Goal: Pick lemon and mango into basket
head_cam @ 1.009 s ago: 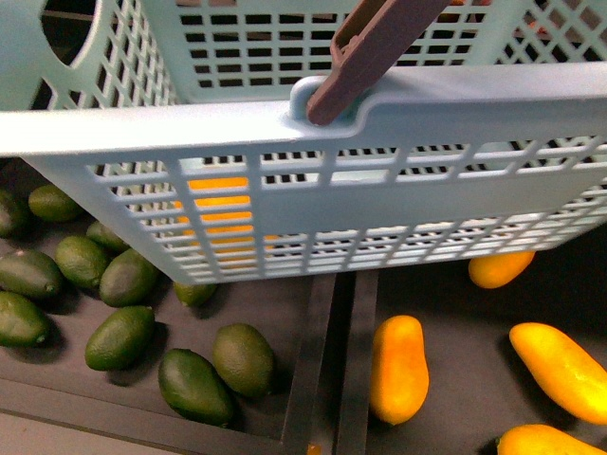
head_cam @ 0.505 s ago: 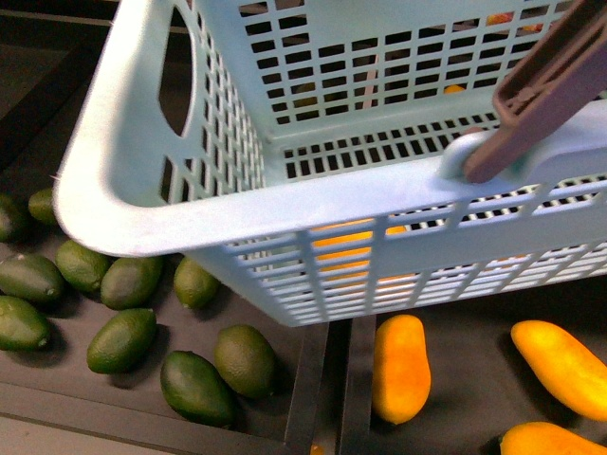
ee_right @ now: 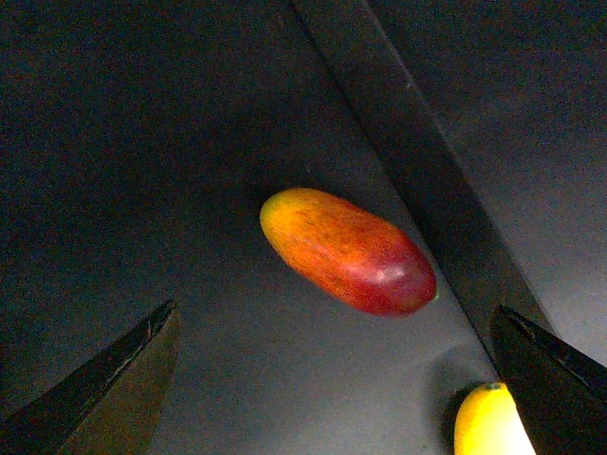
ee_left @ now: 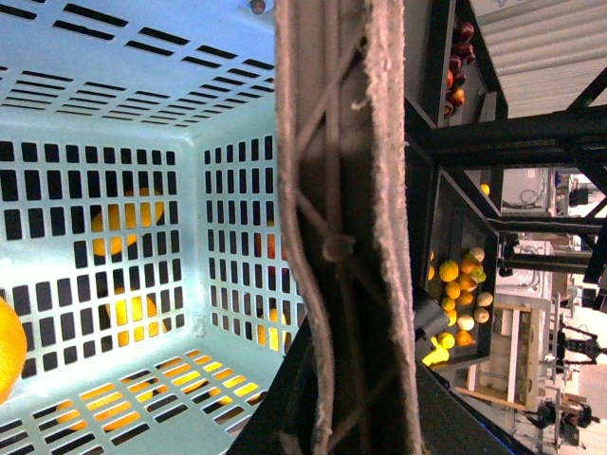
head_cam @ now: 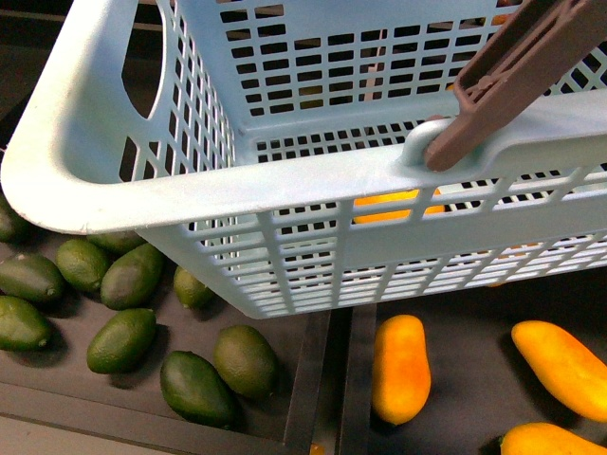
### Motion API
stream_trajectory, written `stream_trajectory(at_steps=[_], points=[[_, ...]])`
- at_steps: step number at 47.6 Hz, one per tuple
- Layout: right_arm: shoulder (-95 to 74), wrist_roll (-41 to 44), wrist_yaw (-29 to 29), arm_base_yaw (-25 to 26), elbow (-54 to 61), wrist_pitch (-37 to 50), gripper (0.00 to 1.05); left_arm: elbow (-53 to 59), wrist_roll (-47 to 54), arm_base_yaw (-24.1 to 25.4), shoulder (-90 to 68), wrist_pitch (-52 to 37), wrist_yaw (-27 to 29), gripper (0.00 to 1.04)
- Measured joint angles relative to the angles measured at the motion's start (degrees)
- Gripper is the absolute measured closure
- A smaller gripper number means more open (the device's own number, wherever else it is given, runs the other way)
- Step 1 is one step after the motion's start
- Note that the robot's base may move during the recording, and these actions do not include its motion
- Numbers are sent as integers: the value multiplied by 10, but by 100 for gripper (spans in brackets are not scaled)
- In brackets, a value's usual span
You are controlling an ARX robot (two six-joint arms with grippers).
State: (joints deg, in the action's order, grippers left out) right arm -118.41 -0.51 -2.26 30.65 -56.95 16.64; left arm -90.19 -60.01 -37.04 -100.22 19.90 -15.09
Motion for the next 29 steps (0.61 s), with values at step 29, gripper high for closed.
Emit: stream_trajectory(at_steps=[29], points=[[-214,217,59,14,-234,-126,9,0,0,0,0,0,1,99]])
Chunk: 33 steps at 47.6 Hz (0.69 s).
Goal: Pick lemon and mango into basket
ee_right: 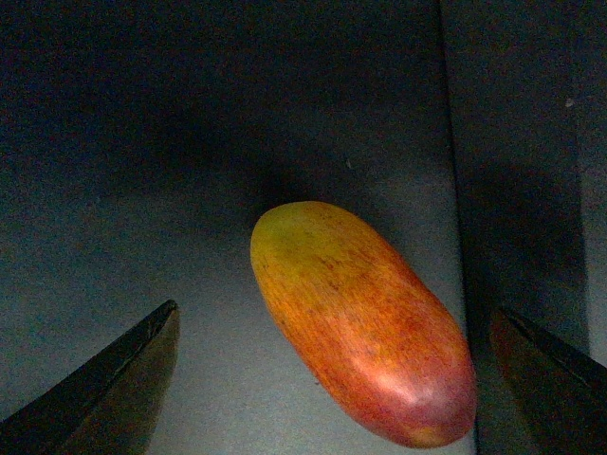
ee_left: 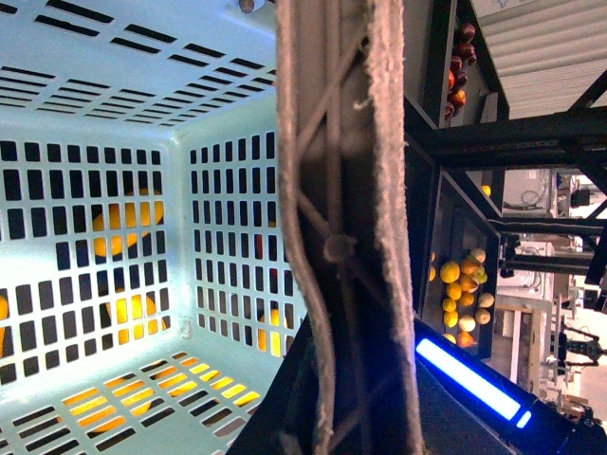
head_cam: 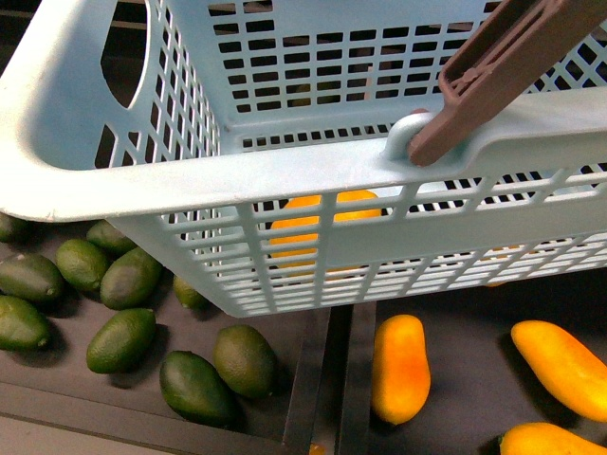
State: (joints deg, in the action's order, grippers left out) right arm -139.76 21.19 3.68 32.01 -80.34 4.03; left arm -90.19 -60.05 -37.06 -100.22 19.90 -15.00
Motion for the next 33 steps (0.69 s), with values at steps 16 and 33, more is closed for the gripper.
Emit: stream_trajectory(at_steps=[16,33], points=[[-80,14,-11,-5,-87,-25,9,0,0,0,0,0,0,99],[-138,11,-24,-6,-150,-43,11,0,0,0,0,0,1,99]])
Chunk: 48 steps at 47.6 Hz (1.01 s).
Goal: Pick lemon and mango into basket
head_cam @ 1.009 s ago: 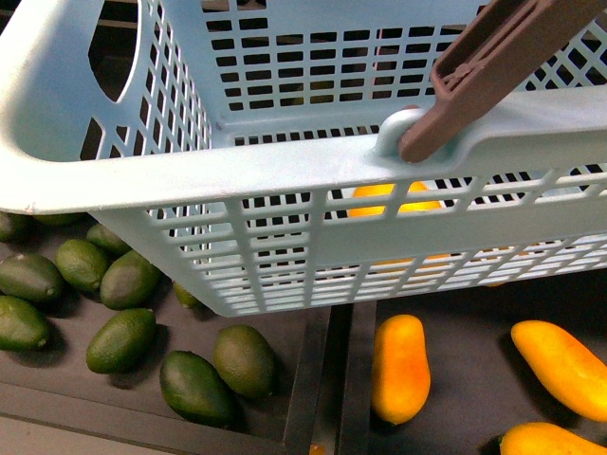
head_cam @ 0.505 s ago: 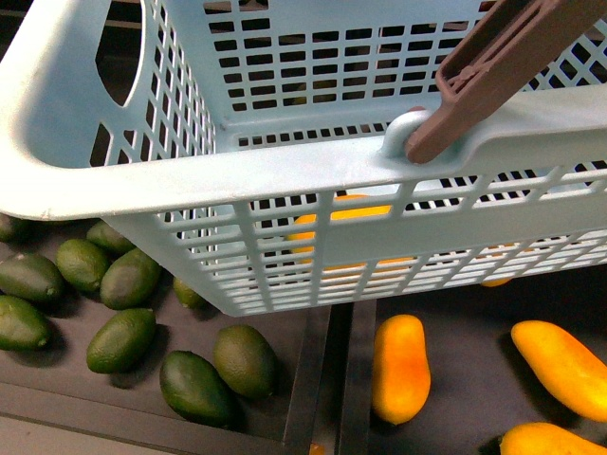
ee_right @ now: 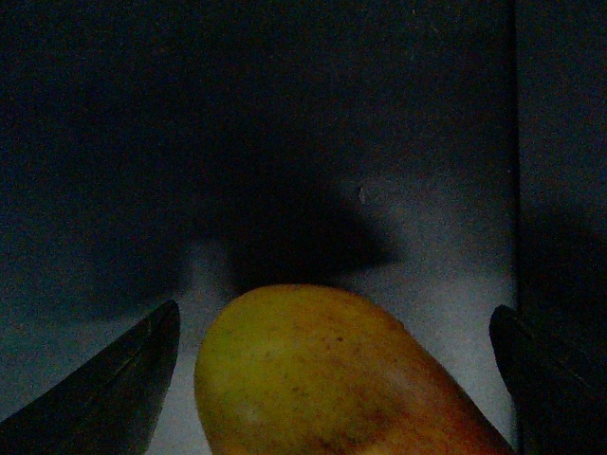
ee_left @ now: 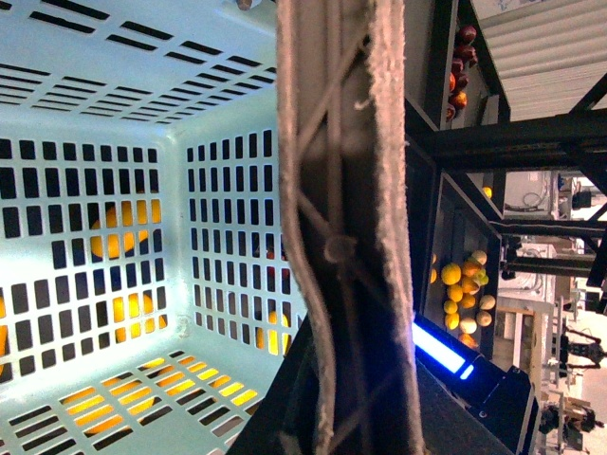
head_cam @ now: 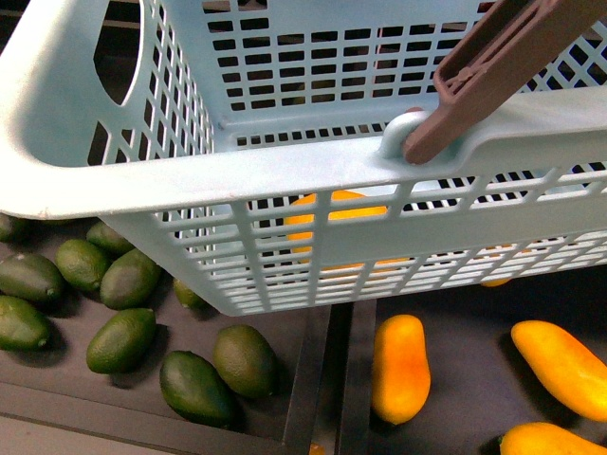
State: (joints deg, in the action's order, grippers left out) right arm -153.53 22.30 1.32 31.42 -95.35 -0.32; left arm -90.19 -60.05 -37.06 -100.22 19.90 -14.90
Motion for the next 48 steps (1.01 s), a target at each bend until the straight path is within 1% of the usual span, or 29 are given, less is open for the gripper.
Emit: stream_trajectory(at_steps=[2,3,7,8,12,13,16,25,28,32,38,39,43,48], points=[[-3,0,0,0,-3,-1,16,0,0,0,0,0,0,99],[-5,0,1,0,-5,-2,22,0,0,0,0,0,0,99],[-6,-3,5,1,-5,-5,35,0,0,0,0,0,0,99],[-6,-3,6,1,-4,-4,40,0,0,0,0,0,0,99],[-1,-7,15,3,13,7,54,0,0,0,0,0,-1,99],[2,-7,16,3,20,11,56,0,0,0,0,0,-1,99],[16,-7,28,5,48,24,57,0,0,0,0,0,-1,99],[74,-18,77,6,135,57,58,0,0,0,0,0,0,99],[121,-25,112,6,188,76,58,0,0,0,0,0,-1,99],[214,-37,163,6,270,93,58,0,0,0,0,0,-1,99],[367,-46,229,4,380,95,58,0,0,0,0,0,0,99],[407,-49,244,4,406,92,58,0,0,0,0,0,-1,99],[516,-59,273,0,471,73,58,0,0,0,0,0,-1,99],[655,-93,309,-7,519,35,58,0,0,0,0,0,-1,99]])
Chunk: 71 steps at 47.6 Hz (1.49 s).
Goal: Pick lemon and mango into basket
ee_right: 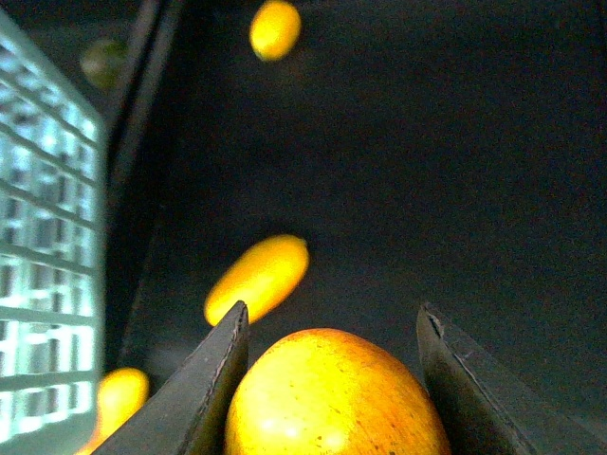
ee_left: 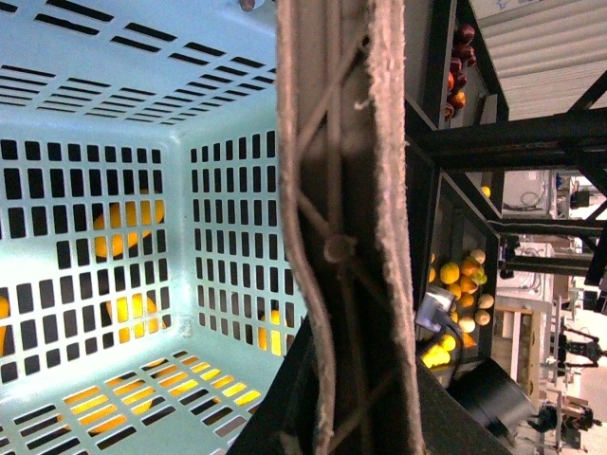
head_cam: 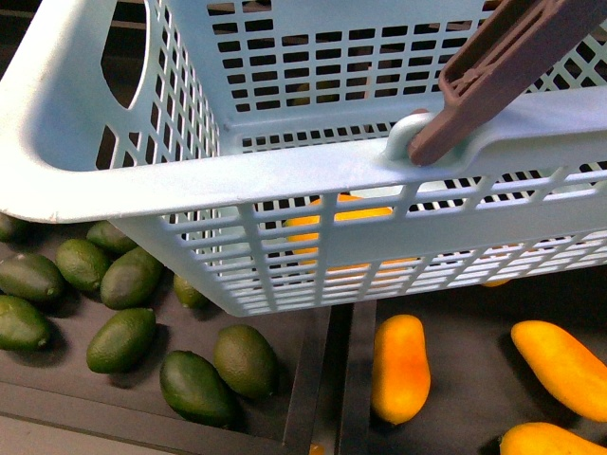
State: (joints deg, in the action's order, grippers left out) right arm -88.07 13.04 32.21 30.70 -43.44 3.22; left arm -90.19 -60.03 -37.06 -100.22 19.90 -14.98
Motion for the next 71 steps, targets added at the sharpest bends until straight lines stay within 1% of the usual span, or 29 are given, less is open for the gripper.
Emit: stream_trajectory(at_steps=[3,5,7,13,18,21,22,25,28,31,34,36,42,46,60,62,64,69,71], points=[[47,-15,8,-5,5,-11,58,0,0,0,0,0,0,99],[103,-41,24,-13,6,-15,58,0,0,0,0,0,0,99],[134,-55,28,-20,5,-21,58,0,0,0,0,0,1,99],[225,-106,27,-52,-2,-31,59,0,0,0,0,0,0,99],[270,-146,9,-91,-12,-30,59,0,0,0,0,0,0,99],[292,-169,-19,-136,-14,-19,59,0,0,0,0,0,1,99],[298,-178,-42,-159,-14,-10,59,0,0,0,0,0,1,99],[304,-194,-82,-205,-13,10,59,0,0,0,0,0,1,99],[304,-211,-131,-269,-6,36,59,0,0,0,0,0,0,99],[299,-220,-166,-320,2,58,59,0,0,0,0,0,0,99],[291,-226,-191,-357,8,78,59,0,0,0,0,0,1,99],[286,-229,-200,-373,9,88,59,0,0,0,0,0,1,99],[271,-230,-228,-411,10,107,59,0,0,0,0,0,0,99],[263,-227,-242,-426,11,118,59,0,0,0,0,0,1,99],[238,-215,-268,-445,21,136,59,0,0,0,0,0,1,99],[236,-212,-271,-445,22,137,56,0,0,0,0,0,1,99],[234,-212,-274,-445,24,138,49,0,0,0,0,0,0,99],[242,-212,-277,-442,26,132,26,0,0,0,0,0,1,99],[248,-212,-277,-440,26,126,19,0,2,0,0,0,0,99]])
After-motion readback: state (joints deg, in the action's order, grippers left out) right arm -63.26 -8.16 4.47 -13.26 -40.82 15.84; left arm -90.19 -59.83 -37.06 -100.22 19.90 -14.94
